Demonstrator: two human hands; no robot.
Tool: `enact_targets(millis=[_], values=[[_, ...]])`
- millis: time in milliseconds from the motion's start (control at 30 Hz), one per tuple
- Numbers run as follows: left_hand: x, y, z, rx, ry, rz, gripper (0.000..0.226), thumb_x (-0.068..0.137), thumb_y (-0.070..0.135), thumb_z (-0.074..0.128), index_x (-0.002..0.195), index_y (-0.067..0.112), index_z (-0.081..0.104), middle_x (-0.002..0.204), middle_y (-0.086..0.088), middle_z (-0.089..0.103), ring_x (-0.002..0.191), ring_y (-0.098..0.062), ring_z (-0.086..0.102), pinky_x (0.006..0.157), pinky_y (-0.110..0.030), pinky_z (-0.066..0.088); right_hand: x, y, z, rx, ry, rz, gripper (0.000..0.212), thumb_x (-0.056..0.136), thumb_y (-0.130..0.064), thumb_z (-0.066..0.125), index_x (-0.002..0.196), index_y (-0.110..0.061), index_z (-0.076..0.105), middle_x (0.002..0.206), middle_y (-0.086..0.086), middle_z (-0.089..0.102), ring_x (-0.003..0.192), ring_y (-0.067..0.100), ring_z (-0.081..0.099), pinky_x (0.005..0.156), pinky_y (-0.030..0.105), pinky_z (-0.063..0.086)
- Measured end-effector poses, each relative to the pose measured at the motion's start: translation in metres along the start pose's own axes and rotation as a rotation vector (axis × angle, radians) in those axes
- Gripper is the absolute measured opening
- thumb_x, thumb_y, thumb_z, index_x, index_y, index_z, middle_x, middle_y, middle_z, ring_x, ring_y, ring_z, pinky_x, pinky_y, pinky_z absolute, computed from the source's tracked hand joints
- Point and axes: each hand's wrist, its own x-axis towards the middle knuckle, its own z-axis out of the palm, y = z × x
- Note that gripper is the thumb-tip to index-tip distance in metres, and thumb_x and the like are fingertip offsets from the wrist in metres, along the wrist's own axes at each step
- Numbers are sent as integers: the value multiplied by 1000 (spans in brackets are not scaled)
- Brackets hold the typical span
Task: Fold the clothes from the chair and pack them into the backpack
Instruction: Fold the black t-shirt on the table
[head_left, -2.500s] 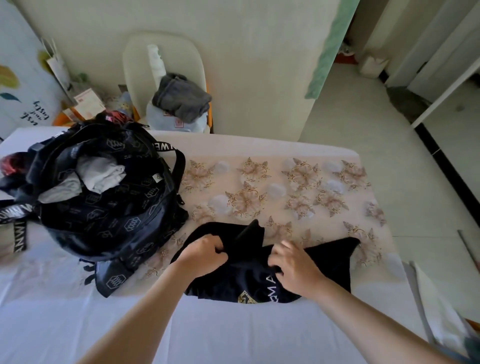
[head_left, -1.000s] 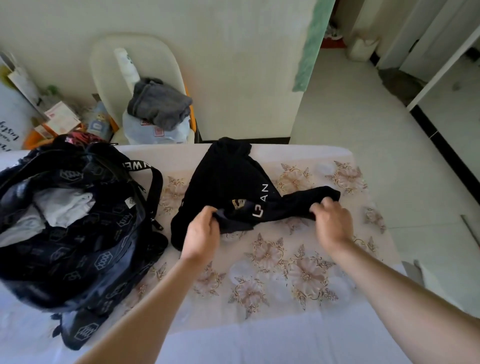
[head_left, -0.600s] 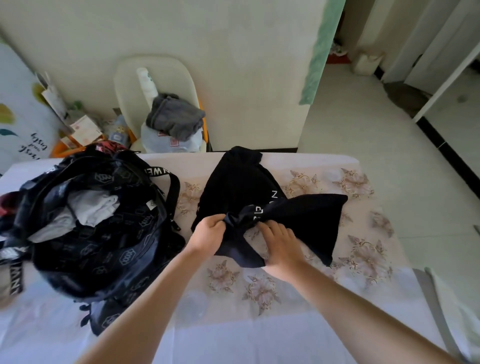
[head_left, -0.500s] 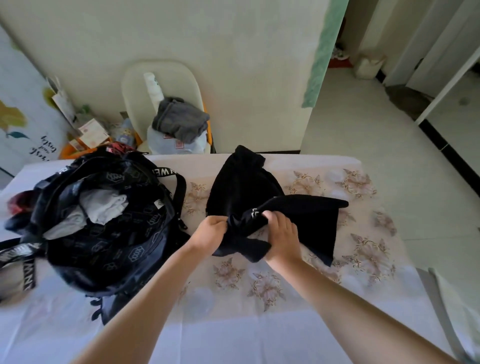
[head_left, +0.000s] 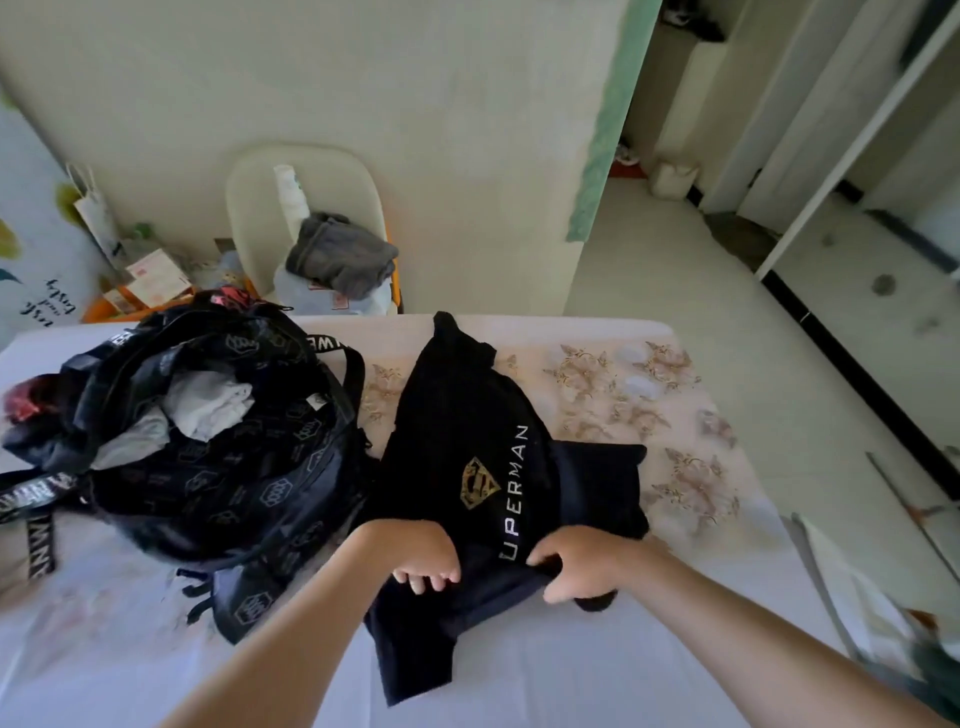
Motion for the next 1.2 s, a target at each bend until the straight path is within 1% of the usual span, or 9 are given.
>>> enact_targets(millis=[100, 300, 533, 600, 700, 800, 900, 1000, 1200], values=[[15, 18, 4, 16, 232, 181, 38, 95, 10, 43, 119, 26, 67, 123, 4, 66, 115, -17, 61, 95, -27, 49, -4, 10, -1, 392, 5, 95, 44, 92, -32, 56, 135, -24, 58, 130, -4, 59, 80, 16, 72, 67, 31, 59], [46, 72, -4, -126, 445, 327, 43, 98, 7, 36, 127, 28, 61, 129, 10, 59, 114, -12, 59, 89, -19, 49, 6, 73, -29, 83, 730, 117, 35, 95, -8, 47, 119, -22, 68, 125, -6, 61, 112, 16, 61, 94, 31, 50], [125, 129, -23, 243, 724, 445, 63, 96, 10, 49, 153, 24, 26, 157, 3, 26, 145, -18, 23, 116, -38, 30, 39, 125, -59, -269, 626, 228, 65, 96, -5, 47, 155, -21, 27, 160, 2, 30, 149, 24, 24, 121, 44, 18], [144, 137, -26, 440, 744, 386, 80, 93, 10, 58, 156, 22, 10, 161, -2, 13, 145, -24, 20, 114, -40, 30, 51, 133, -56, -360, 596, 287, 61, 94, -9, 51, 150, -25, 32, 142, -1, 51, 140, 24, 38, 121, 54, 7], [158, 142, -28, 511, 808, 370, 59, 89, 8, 59, 142, 22, 36, 140, -3, 42, 124, -24, 40, 104, -36, 34, 60, 143, -54, -467, 723, 265, 23, 88, -13, 58, 103, -30, 60, 92, -11, 64, 104, 18, 58, 120, 58, 3], [156, 130, -26, 381, 983, 510, 32, 84, 9, 57, 111, 26, 61, 105, 5, 60, 100, -19, 52, 91, -31, 41, 53, 147, -50, -395, 949, -56, 28, 64, -4, 69, 74, -25, 53, 64, -12, 53, 66, 15, 53, 106, 44, 37], [151, 105, -13, 411, 1023, 645, 22, 72, 19, 53, 87, 29, 65, 87, 10, 58, 82, -15, 51, 75, -31, 46, 34, 135, -39, -187, 637, -260, 24, 61, -8, 65, 71, -25, 52, 61, -13, 50, 57, 12, 47, 65, 26, 40], [146, 92, -1, 475, 860, 666, 28, 82, 29, 40, 73, 25, 66, 75, 9, 57, 66, -17, 55, 65, -37, 53, 24, 125, -28, 143, 343, -98, 14, 80, -30, 61, 72, -18, 60, 63, -8, 61, 55, 9, 54, 57, 30, 44], [135, 131, -35, 635, 660, 327, 78, 83, -10, 51, 149, 25, 27, 151, -1, 19, 67, -26, 55, 51, -32, 39, 40, 124, -29, 155, 610, 222, 18, 98, -39, 48, 106, -30, 61, 102, -8, 61, 89, 14, 62, 71, 27, 47]])
